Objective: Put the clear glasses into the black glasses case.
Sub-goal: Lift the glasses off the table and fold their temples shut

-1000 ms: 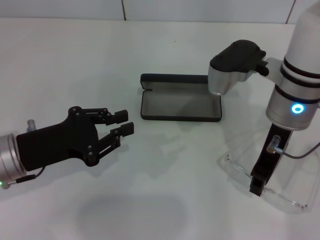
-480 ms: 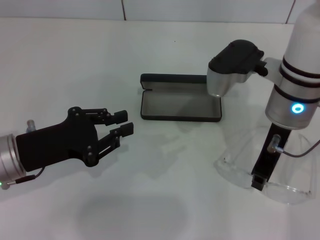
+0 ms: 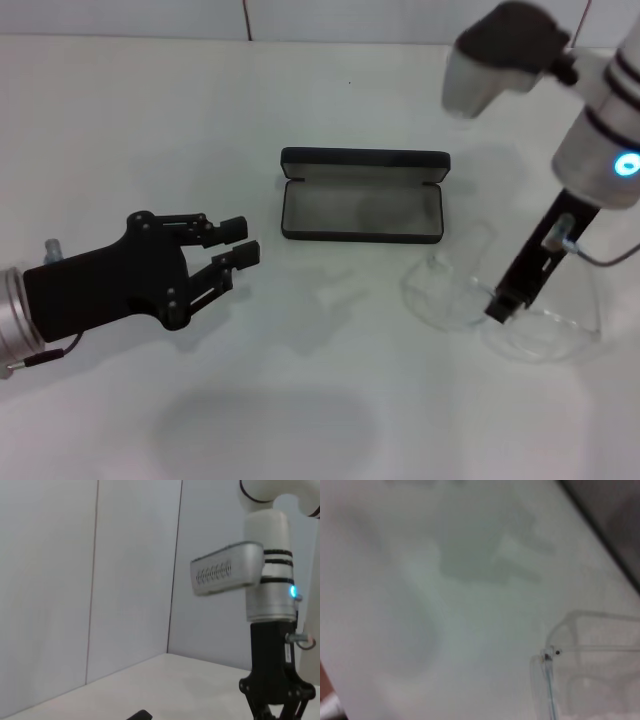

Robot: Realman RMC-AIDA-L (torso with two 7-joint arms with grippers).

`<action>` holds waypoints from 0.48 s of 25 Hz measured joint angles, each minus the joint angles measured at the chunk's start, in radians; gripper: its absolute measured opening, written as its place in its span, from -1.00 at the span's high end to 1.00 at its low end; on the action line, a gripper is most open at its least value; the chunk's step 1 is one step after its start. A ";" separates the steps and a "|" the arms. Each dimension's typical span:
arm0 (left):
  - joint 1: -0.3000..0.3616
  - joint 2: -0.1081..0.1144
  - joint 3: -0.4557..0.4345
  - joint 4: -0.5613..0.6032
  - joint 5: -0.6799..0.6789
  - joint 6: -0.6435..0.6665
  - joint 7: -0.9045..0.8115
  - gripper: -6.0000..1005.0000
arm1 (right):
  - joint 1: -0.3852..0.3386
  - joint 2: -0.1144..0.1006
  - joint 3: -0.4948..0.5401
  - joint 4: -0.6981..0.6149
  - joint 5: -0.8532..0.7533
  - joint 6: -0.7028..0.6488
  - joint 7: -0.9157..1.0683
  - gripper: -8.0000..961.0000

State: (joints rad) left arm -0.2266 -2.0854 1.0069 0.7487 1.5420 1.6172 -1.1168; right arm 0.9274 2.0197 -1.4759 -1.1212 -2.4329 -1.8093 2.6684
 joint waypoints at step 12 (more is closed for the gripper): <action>-0.011 -0.002 -0.002 0.006 -0.069 0.013 0.012 0.52 | -0.218 -0.002 0.382 -0.094 0.439 0.025 -0.367 0.85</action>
State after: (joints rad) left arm -0.2377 -2.0878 1.0046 0.7548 1.4732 1.6305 -1.1048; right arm 0.7095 2.0181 -1.0937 -1.2153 -1.9938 -1.7840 2.3012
